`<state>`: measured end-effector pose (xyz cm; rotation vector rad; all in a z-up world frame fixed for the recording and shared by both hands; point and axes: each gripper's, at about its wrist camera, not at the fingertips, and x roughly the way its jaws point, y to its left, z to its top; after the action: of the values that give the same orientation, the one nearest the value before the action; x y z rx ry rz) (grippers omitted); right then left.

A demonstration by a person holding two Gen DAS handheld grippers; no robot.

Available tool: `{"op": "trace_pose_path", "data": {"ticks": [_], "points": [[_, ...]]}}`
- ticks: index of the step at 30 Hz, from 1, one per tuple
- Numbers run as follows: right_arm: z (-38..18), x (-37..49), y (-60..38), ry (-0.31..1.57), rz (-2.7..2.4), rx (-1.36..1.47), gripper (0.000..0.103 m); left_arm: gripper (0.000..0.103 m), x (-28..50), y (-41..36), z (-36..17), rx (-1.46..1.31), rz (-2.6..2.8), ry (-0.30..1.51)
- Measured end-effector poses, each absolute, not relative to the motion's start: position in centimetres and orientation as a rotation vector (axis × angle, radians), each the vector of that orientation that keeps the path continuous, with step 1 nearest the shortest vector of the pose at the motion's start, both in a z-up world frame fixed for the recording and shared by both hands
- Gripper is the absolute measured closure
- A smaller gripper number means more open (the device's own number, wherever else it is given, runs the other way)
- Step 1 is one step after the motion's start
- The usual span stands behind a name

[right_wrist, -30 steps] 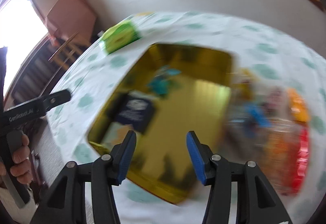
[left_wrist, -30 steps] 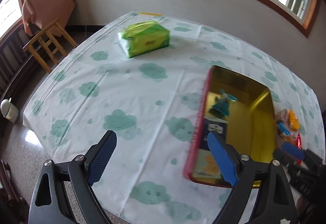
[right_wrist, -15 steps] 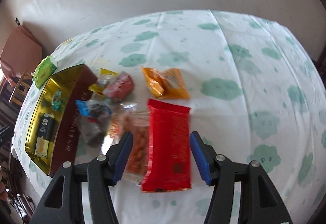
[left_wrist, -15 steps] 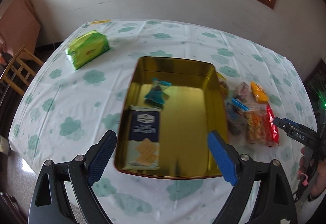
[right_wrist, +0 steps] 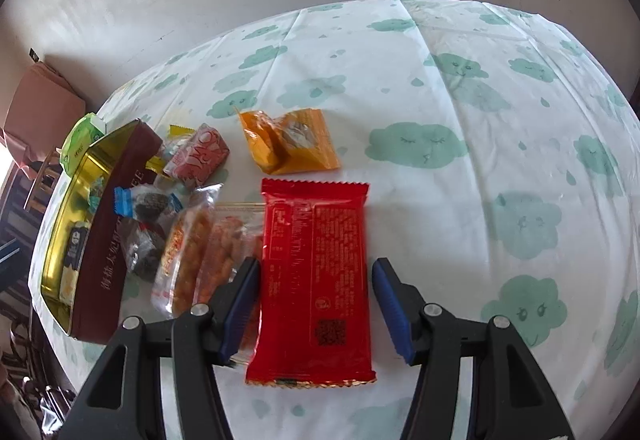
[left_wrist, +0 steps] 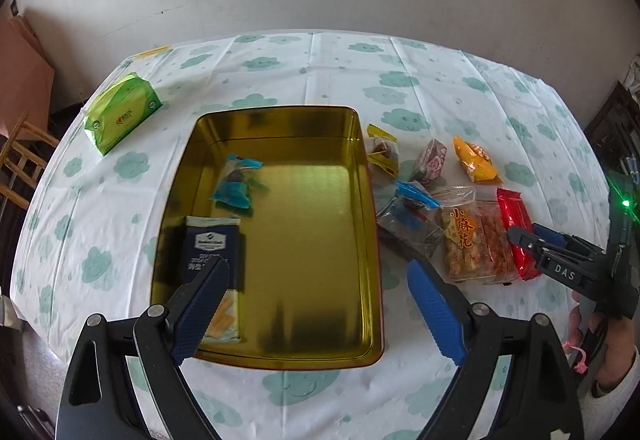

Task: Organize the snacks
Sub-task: 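Grasp the red wafer pack with the right tool while the left tool grasps a blue-clipped snack bag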

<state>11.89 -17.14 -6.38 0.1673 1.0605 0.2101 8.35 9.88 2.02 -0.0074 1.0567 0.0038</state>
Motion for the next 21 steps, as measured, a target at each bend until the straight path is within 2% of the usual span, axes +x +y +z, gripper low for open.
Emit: {"op": "trace_pose_path", "data": {"ticks": [2, 6, 15, 16, 18, 19, 21], "points": [[-6.4, 11.8, -17.2, 1.050, 0.205, 0.137, 0.051, 0.014, 8.6, 9.3, 1.8, 0.000, -0.002, 1.057], [-6.6, 11.5, -16.9, 1.025, 0.156, 0.031, 0.054, 0.014, 9.4, 8.1, 1.6, 0.040, -0.010, 1.041], [-6.7, 10.2, -19.9, 0.989, 0.070, 0.023, 0.055, 0.015, 12.6, 5.5, 1.7, 0.043, -0.102, 1.099], [-6.7, 10.0, -20.4, 0.984, 0.064, 0.031, 0.055, 0.016, 13.0, 5.2, 1.7, 0.037, -0.111, 1.107], [-6.8, 9.6, -21.3, 0.969, 0.062, 0.047, 0.057, 0.025, 14.1, 4.8, 1.6, 0.012, -0.121, 1.142], [-6.8, 9.5, -21.4, 0.963, 0.066, 0.051, 0.057, 0.034, 14.6, 4.7, 1.4, -0.007, -0.127, 1.165], [-6.9, 9.4, -21.5, 0.949, 0.071, 0.043, 0.057, 0.039, 15.7, 4.4, 1.0, -0.048, -0.149, 1.210]]}}
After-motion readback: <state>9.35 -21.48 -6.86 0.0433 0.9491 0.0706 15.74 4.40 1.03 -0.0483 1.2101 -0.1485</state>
